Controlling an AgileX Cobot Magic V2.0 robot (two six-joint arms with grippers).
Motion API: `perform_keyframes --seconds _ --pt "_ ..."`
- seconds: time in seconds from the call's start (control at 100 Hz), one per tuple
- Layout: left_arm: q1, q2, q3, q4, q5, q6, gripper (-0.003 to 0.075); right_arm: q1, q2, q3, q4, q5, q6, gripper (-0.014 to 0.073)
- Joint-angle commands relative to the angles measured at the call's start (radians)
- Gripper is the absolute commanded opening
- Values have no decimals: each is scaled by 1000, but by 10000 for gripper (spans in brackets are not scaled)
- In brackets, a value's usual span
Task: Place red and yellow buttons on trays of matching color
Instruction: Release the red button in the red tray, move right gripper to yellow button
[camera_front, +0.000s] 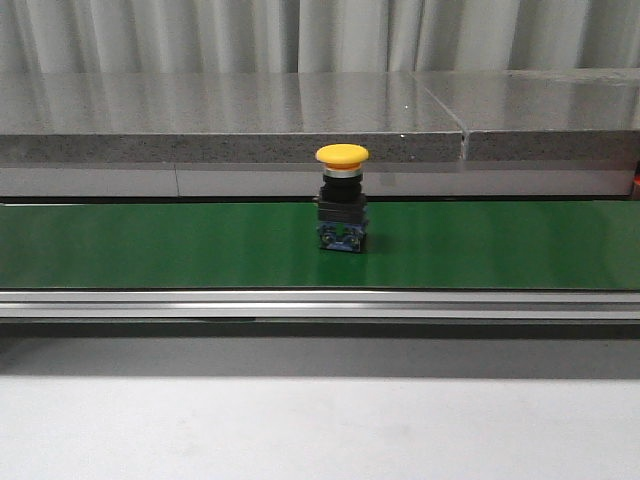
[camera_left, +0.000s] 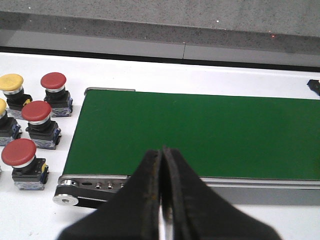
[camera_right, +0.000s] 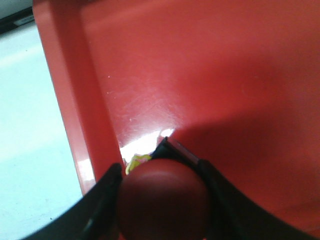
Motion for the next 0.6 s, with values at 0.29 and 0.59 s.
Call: perform_keyframes --seconds 0.29,0.59 --pt "-9 3 -27 -6 -70 -6 -19 -8 -12 -35 -4 -39 -13 115" --pt "-9 3 -27 -6 -70 -6 -19 -8 -16 -35 -4 -22 -49 617"
